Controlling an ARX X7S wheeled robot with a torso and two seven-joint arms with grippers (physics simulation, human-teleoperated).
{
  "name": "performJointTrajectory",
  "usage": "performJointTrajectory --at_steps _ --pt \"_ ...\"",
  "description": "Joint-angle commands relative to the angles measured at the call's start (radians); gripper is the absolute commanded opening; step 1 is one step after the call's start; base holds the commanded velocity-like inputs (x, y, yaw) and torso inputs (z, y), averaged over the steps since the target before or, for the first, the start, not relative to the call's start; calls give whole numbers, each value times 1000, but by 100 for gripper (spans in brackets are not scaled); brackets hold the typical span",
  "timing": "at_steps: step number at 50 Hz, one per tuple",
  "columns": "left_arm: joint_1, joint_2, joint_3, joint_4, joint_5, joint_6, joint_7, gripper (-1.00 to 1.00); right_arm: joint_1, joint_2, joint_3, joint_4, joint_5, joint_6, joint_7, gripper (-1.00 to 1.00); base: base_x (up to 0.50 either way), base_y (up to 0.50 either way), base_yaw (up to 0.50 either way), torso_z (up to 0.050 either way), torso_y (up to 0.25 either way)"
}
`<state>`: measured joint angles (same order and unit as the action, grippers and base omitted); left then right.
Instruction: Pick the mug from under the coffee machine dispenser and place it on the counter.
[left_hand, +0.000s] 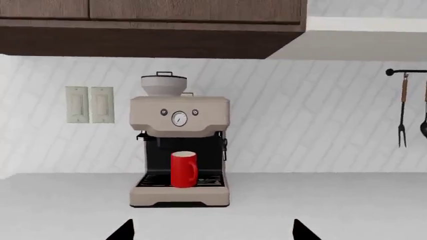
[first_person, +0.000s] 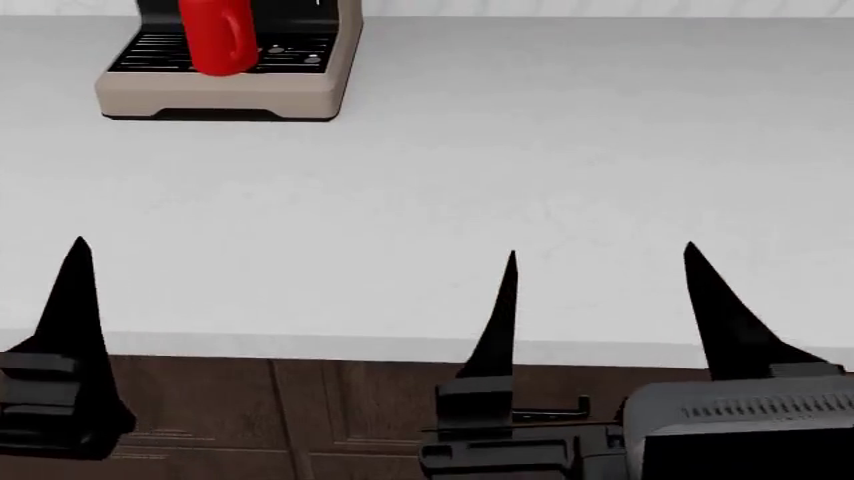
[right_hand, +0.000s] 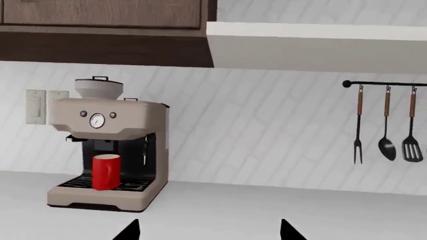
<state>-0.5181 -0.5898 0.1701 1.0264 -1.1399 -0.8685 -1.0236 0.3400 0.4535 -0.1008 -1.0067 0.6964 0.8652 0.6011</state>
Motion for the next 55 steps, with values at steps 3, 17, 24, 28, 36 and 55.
performJointTrajectory --at_steps 3,17,24,28,36,55 --pt "-115 -271 258 20 -105 304 -242 100 119 226 -135 -39 255 -131 315 100 0 0 0 0 0" --pt "-138 -321 372 9 -65 401 -250 100 113 284 -220 -3 237 -267 341 100 0 413 0 0 0" --pt "-141 -327 383 9 -64 408 -253 100 110 288 -223 -3 238 -275 349 100 2 500 0 0 0" --pt "-139 -334 389 12 -60 417 -254 100 105 289 -226 -1 238 -282 351 100 12 500 0 0 0" --pt "-137 -344 402 9 -53 432 -254 100 99 299 -227 1 235 -292 358 100 169 412 0 0 0" --pt "-183 -370 471 10 -46 469 -283 100 91 308 -239 13 235 -303 363 100 416 121 0 0 0"
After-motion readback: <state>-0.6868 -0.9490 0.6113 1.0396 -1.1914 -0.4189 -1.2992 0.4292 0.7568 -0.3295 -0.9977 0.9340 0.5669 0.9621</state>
